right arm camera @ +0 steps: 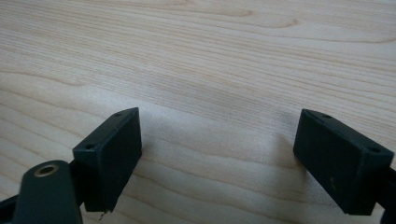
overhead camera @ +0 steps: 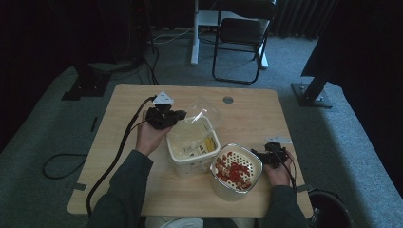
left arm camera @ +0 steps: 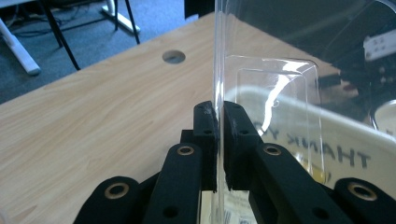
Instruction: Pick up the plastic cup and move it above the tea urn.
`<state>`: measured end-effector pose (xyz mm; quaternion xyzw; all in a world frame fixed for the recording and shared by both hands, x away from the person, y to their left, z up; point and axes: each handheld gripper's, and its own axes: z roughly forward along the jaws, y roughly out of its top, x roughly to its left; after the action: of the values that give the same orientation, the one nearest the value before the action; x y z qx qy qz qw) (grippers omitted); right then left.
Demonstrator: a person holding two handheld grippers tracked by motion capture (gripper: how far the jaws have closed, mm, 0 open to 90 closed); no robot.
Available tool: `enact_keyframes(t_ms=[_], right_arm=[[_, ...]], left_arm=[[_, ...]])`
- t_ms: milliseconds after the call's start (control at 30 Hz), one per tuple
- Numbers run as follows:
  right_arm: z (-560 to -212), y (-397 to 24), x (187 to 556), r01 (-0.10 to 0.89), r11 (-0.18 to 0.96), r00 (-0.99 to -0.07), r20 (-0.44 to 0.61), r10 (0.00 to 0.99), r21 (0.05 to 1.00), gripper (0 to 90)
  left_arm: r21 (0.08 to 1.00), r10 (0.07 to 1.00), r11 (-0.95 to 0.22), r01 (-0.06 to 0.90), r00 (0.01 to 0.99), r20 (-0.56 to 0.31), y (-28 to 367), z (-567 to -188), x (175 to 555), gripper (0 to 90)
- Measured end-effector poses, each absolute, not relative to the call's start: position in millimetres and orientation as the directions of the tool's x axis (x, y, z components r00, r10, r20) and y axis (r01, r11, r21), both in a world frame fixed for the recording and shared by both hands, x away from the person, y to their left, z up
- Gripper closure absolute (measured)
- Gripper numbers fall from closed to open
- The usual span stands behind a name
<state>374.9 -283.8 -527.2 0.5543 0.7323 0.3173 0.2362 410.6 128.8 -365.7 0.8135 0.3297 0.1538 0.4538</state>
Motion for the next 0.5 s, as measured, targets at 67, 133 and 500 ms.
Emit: enact_keyframes(t_ms=[67,133,500], right_arm=[[-527.2,-283.7,374.9,0.662,0.184,-0.274,0.006,0.962,0.727,14.8],[-527.2,-283.8,374.9,0.662,0.184,-0.274,0.006,0.962,0.727,14.8],[-527.2,-283.7,374.9,0.662,0.184,-0.274,0.006,0.962,0.727,14.8]], left_arm=[[0.847,0.677,-0.356,0.394,0.734,-0.057,127.3,-367.1,412.4,85.7],[0.851,0.676,-0.353,0.390,0.735,-0.057,125.3,-368.9,413.9,85.5],[0.832,0.685,-0.388,0.396,0.728,-0.026,122.0,-374.0,415.1,54.0]])
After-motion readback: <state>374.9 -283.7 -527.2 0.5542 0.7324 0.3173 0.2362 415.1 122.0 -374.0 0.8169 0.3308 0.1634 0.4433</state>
